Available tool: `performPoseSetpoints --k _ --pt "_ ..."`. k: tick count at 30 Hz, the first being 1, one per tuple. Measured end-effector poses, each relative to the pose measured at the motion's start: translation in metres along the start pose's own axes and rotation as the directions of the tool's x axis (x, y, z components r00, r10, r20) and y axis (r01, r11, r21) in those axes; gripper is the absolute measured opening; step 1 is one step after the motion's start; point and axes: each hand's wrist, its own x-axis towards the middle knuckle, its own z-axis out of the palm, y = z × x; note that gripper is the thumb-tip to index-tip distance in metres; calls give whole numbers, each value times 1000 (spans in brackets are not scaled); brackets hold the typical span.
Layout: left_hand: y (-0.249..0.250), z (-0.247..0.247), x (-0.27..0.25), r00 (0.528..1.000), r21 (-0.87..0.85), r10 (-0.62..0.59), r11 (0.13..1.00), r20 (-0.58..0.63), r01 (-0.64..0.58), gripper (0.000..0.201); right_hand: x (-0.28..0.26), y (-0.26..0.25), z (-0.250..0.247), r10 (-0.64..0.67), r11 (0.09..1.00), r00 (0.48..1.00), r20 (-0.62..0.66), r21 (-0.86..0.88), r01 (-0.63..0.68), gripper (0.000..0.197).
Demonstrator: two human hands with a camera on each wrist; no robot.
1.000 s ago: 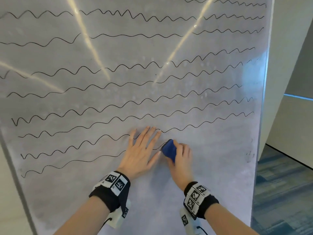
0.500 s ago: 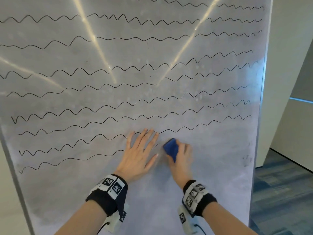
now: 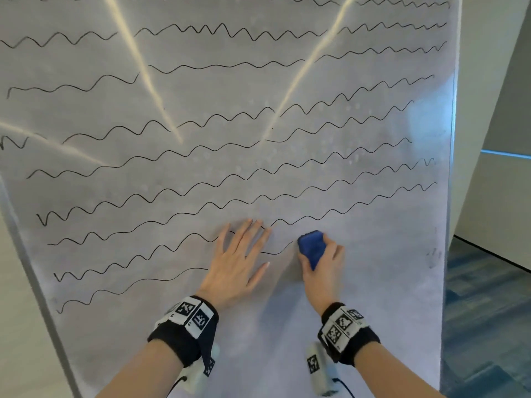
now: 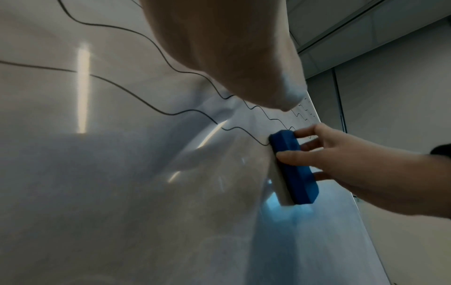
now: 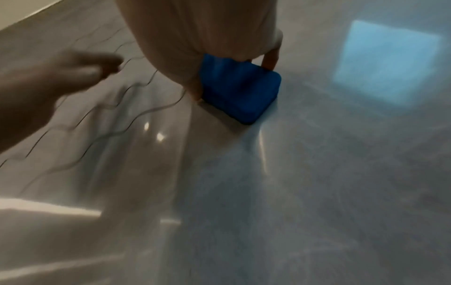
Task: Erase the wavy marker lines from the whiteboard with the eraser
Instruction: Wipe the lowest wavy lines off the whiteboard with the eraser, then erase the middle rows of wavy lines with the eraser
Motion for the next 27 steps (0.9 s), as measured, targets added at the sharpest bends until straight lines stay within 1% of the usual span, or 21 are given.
performPoseSetpoints --k 2,3,4,5,6,7,9,10,11,12,14,16,17,19,20,21,23,24,25,26,27 --pt "-6 3 -2 1000 -21 15 1000 -2 -15 61 -24 -18 13 -135 989 989 67 -47 139 69" --pt "-8 4 -3 1000 -29 23 999 -5 -23 61 -33 -21 15 -228 968 968 105 -82 237 70" --pt "-11 5 -3 1000 -33 29 999 -8 -29 61 -37 -20 13 -320 936 936 145 -107 336 73" --pt "-13 4 -4 999 -34 33 999 -10 -33 61 -35 -17 8 -380 908 908 174 -116 402 74" --pt "-16 3 -5 999 -32 36 999 -13 -36 61 -31 -11 3 -393 902 902 178 -115 415 74" --pt "-18 2 -7 999 -28 37 999 -17 -37 61 -26 -4 1 -352 924 923 154 -99 369 73" --pt "-23 1 -12 999 -21 37 999 -29 -38 61 -13 3 -2 -145 989 989 21 -22 145 69" --pt "-25 1 -15 999 -22 38 999 -36 -39 61 -8 2 0 -44 999 998 -40 15 44 67" --pt "-27 1 -19 998 -23 41 999 -43 -42 61 -8 -4 4 7 1000 997 -76 31 -4 66" --pt "-29 1 -21 998 -25 45 999 -51 -46 61 -12 -13 9 3 1000 997 -80 27 -1 66" --pt "-30 2 -25 996 -35 49 998 -68 -51 61 -31 -35 23 -117 993 993 1 4 117 64" --pt "-31 2 -28 996 -56 52 997 -71 -56 61 -55 -50 34 -280 957 953 117 -44 287 66" --pt "-33 1 -28 997 -60 52 997 -65 -56 61 -62 -52 35 -337 935 928 157 -60 350 68" --pt "-38 -1 -31 998 -60 41 997 -53 -44 61 -55 -44 28 -409 900 890 200 -70 430 71" --pt "-41 -3 -32 998 -55 34 998 -51 -37 61 -49 -38 24 -414 898 887 203 -71 435 72" --pt "-45 -5 -35 998 -49 31 998 -52 -33 61 -42 -32 20 -384 914 905 182 -68 401 72" --pt "-50 -7 -41 999 -32 27 999 -43 -28 61 -32 -29 15 -244 969 966 88 -13 246 72" --pt "-52 -7 -44 999 -24 26 999 -34 -27 61 -31 -32 17 -178 984 983 49 13 178 72" --pt "-52 -7 -45 999 -19 29 999 -26 -30 62 -34 -39 20 -147 989 989 30 26 146 72" --pt "-51 -6 -46 999 -16 37 999 -22 -37 62 -39 -47 24 -161 987 986 38 25 160 71" --pt "-49 -4 -46 999 -16 49 999 -21 -50 63 -45 -53 27 -217 976 973 73 12 217 71"
